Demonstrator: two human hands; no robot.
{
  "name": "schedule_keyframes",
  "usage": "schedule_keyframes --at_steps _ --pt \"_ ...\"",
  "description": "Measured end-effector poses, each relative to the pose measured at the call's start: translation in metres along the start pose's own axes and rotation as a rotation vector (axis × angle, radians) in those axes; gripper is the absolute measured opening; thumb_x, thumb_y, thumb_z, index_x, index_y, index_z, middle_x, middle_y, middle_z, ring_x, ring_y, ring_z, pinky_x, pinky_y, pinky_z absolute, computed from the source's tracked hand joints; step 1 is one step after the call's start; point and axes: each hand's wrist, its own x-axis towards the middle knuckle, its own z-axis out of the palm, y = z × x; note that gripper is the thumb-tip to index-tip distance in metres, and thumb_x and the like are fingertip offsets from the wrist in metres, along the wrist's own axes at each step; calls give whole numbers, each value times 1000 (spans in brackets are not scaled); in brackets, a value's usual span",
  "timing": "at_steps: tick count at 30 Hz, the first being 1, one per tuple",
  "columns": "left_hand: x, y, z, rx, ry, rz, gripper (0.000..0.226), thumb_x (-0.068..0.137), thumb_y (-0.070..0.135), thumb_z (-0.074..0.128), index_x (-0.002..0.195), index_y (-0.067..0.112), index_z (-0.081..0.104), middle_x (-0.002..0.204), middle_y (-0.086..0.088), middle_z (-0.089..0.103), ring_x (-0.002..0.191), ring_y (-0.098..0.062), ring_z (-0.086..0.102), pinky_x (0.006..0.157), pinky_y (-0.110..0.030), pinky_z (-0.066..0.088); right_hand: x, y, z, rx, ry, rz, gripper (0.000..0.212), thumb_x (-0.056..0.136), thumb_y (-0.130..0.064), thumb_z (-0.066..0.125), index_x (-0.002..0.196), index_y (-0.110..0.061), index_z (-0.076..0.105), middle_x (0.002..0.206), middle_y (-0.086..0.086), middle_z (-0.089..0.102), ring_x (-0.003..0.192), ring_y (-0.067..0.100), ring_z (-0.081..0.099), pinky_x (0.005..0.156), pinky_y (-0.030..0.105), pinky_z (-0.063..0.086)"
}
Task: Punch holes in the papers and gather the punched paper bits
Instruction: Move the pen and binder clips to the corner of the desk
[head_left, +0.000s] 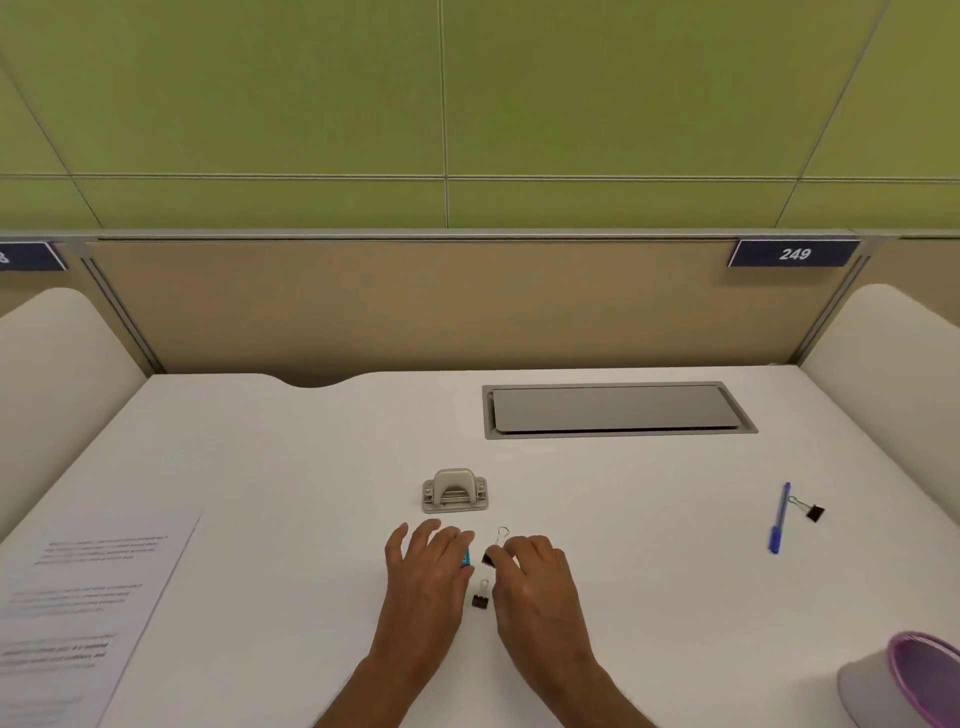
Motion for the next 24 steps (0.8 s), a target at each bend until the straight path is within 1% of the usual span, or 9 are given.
schedule_keyframes --at_steps 3,6,8,9,12,15,18,21,24 --pt "9 8 1 10 16 50 42 68 23 88 108 22 74 108 4 75 108 -24 68 106 -46 28 3 8 -15 -17 18 11 36 71 -2 73 101 -22 70 92 -4 68 85 20 59 70 29 47" --pt "31 33 -6 -18 26 104 42 67 22 89 107 21 75 108 1 75 107 -26 69 108 -50 35 3 23 -51 -26 75 90 34 72 0 75 99 -20 73 92 -3 70 85 20 62 70 29 50" --pt "47 57 -8 -52 29 142 42 67 20 89 107 21 75 107 1 76 107 -26 69 104 -53 41 4 43 -77 -29 125 137 30 75 0 76 99 -18 74 92 -2 71 85 20 64 71 30 53" --pt "55 69 -8 -70 32 153 41 68 20 89 107 21 75 107 1 75 107 -26 69 103 -53 42 4 56 -91 -29 143 172 28 76 -1 76 99 -17 75 92 -1 72 85 20 64 71 30 54" --pt "72 106 -1 -128 43 161 40 71 21 87 109 22 74 108 3 74 109 -23 67 108 -49 35 5 102 -129 -52 193 255 25 76 2 76 96 -14 74 90 0 72 83 23 64 70 33 55" --pt "84 144 18 -180 55 165 40 74 21 85 112 22 72 110 5 73 111 -22 66 109 -45 27 2 163 -161 -67 205 322 26 77 5 70 94 -15 72 89 -1 69 83 25 60 70 37 53" --pt "93 180 44 -215 30 155 40 74 22 85 112 23 72 110 5 73 110 -21 66 109 -42 24 -10 223 -179 -78 224 387 26 78 4 71 94 -16 72 89 -3 68 84 24 58 72 35 52" --pt "100 216 70 -242 6 137 40 76 23 84 113 23 71 109 7 73 110 -20 65 109 -41 25 -26 278 -184 -85 200 410 25 78 3 74 94 -16 73 89 -4 69 83 22 59 69 31 51" --pt "105 245 99 -246 -37 125 42 76 24 84 115 21 70 107 5 73 109 -20 66 109 -46 36 -37 320 -178 -100 138 420 25 77 2 75 94 -16 74 88 -5 69 83 22 60 67 31 51"
